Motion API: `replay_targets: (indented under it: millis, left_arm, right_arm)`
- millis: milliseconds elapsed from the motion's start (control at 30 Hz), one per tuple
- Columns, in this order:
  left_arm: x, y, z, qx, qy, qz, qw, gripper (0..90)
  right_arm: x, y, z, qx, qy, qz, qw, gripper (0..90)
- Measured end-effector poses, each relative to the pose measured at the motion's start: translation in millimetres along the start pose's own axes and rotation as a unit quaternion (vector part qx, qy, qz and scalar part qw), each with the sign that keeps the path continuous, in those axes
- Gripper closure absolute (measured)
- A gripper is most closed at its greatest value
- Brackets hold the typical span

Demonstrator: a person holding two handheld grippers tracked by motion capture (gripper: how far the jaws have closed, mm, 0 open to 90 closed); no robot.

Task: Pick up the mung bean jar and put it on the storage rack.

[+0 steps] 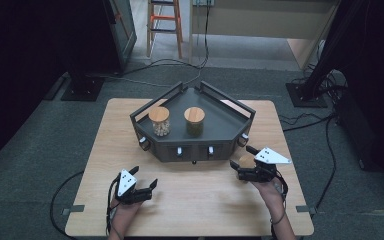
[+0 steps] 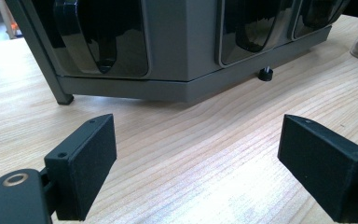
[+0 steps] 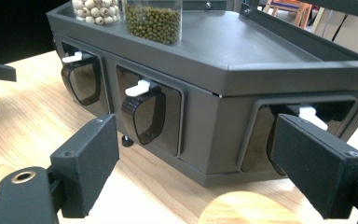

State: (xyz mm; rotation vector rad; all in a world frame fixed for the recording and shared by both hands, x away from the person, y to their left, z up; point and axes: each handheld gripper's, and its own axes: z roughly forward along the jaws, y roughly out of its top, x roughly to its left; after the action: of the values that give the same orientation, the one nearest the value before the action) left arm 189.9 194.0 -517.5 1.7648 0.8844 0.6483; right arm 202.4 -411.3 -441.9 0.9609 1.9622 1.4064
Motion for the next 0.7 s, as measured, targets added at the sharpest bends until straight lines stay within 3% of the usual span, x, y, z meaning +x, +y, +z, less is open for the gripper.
replay_targets:
  millis: [333,700]
  left_arm:
    - [-0.5,0.0,-0.1,0.000,0.000,0.002,1.0000,11.4]
    - [-0.7,-0.6,-0.3,-0.002,0.001,0.001,1.0000,11.4]
  right_arm:
    - [6.9,-15.6,-4.0,-0.006,-0.021,-0.006,0.9997,14.7]
    - [7.5,-21.4,-2.1,0.012,-0.032,-0.005,0.9994,14.6]
